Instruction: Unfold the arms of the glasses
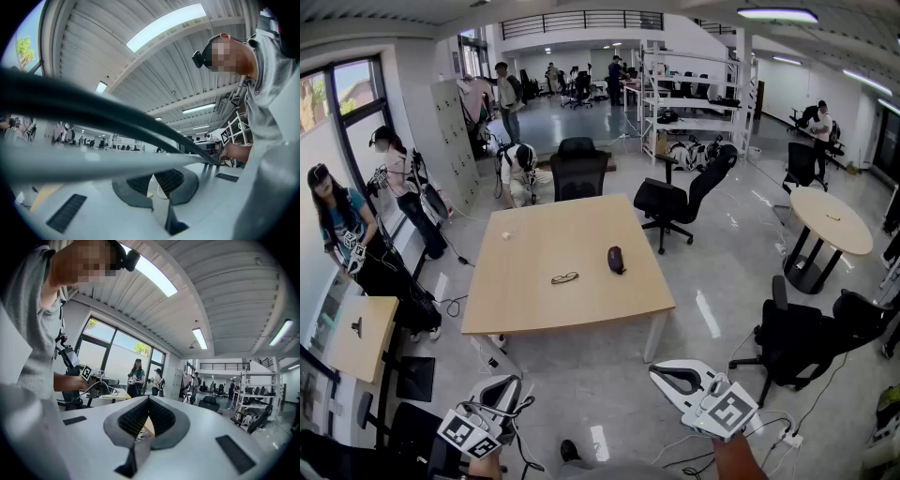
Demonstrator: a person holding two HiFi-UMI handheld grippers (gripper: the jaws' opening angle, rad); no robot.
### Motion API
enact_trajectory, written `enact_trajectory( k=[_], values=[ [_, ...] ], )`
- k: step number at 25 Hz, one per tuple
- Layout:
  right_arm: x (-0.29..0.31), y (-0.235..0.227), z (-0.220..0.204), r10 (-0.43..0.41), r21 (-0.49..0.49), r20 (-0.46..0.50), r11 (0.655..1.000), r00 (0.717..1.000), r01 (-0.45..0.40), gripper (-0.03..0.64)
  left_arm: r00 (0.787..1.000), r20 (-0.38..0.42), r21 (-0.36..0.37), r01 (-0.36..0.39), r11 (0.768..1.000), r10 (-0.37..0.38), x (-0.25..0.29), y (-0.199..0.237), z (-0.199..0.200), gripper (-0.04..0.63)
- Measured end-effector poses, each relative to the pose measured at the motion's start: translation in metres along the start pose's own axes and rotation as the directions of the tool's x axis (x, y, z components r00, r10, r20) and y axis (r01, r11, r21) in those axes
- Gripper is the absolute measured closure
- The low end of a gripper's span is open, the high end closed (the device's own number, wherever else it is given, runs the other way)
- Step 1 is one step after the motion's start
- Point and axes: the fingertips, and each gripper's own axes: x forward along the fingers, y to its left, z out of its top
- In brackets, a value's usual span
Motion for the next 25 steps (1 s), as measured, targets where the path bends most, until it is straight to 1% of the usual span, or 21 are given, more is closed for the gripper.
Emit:
enact_trajectory(
  k=[3,8,12,14,19,25],
  values=[
    [-0.007,0.0,-0.005,-0.009,0.024,-0.018,1.0,1.0,0.01,0.609,1.0,0.002,-0.006,-0.002,1.0,0.002,0.0,-0.006,-0.004,0.588],
    [-0.01,0.004,-0.007,-0.01,0.019,-0.013,1.0,1.0,0.01,0.609,1.0,0.002,-0.011,-0.002,1.0,0.002,-0.004,-0.013,-0.007,0.588],
    [-0.012,0.009,-0.008,-0.009,0.042,-0.045,0.999,0.999,0.011,0.609,1.0,-0.001,-0.017,-0.007,1.0,0.007,-0.009,-0.014,-0.007,0.588],
    [-0.014,0.011,-0.007,-0.007,0.046,-0.037,0.999,0.999,0.009,0.609,1.0,-0.002,-0.018,-0.009,1.0,0.008,-0.011,-0.016,-0.007,0.588],
    [-0.016,0.018,0.0,0.019,0.102,0.029,0.995,0.999,-0.022,0.609,1.0,-0.008,-0.022,-0.006,1.0,0.006,-0.013,-0.019,-0.01,0.588],
    [-0.009,0.023,-0.011,0.007,0.101,0.023,0.995,1.0,-0.009,0.609,1.0,-0.013,-0.033,0.001,0.999,-0.001,-0.021,-0.017,-0.019,0.588]
  ],
)
